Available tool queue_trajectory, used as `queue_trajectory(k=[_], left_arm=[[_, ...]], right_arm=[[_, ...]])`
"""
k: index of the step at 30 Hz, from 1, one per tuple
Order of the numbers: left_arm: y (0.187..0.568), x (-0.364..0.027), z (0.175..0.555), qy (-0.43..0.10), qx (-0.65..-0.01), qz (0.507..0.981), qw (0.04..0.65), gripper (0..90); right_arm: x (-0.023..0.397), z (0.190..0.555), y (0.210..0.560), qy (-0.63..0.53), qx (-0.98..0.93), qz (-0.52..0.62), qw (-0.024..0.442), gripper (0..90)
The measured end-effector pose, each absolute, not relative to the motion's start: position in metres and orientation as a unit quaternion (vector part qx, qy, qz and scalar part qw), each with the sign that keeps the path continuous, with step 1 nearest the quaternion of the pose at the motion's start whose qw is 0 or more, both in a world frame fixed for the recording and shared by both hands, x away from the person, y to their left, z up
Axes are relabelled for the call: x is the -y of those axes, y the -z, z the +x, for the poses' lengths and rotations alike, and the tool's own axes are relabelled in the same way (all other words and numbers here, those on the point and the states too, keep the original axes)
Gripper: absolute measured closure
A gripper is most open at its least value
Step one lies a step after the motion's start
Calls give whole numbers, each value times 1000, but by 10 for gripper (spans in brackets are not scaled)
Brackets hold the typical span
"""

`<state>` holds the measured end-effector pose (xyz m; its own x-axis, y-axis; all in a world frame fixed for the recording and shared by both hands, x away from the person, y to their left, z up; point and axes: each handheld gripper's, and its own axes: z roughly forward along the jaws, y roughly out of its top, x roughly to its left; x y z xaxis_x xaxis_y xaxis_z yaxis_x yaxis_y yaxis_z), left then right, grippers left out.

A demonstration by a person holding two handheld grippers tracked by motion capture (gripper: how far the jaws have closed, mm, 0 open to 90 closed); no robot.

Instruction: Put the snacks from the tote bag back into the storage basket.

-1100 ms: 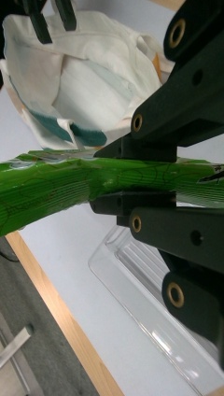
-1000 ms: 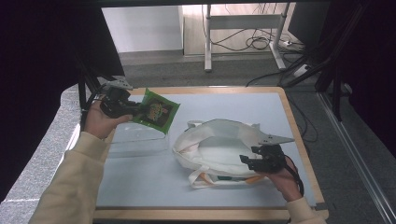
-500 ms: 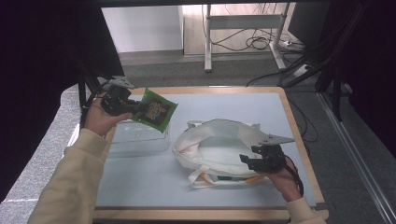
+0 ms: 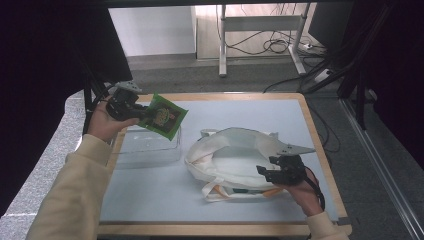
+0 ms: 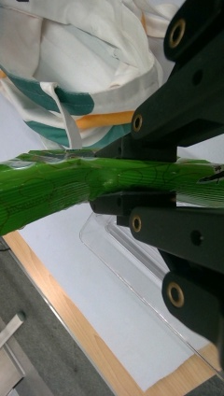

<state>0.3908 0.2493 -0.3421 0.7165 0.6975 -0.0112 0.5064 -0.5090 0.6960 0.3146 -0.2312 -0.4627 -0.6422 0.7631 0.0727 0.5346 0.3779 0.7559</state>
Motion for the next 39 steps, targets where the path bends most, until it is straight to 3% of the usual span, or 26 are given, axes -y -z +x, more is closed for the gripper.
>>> queue_trajectory(k=[39], left_arm=[[369,-281,430,-135,-324,889,293,797]], right_arm=[[231,318,468,-381,-821,399,148,377]])
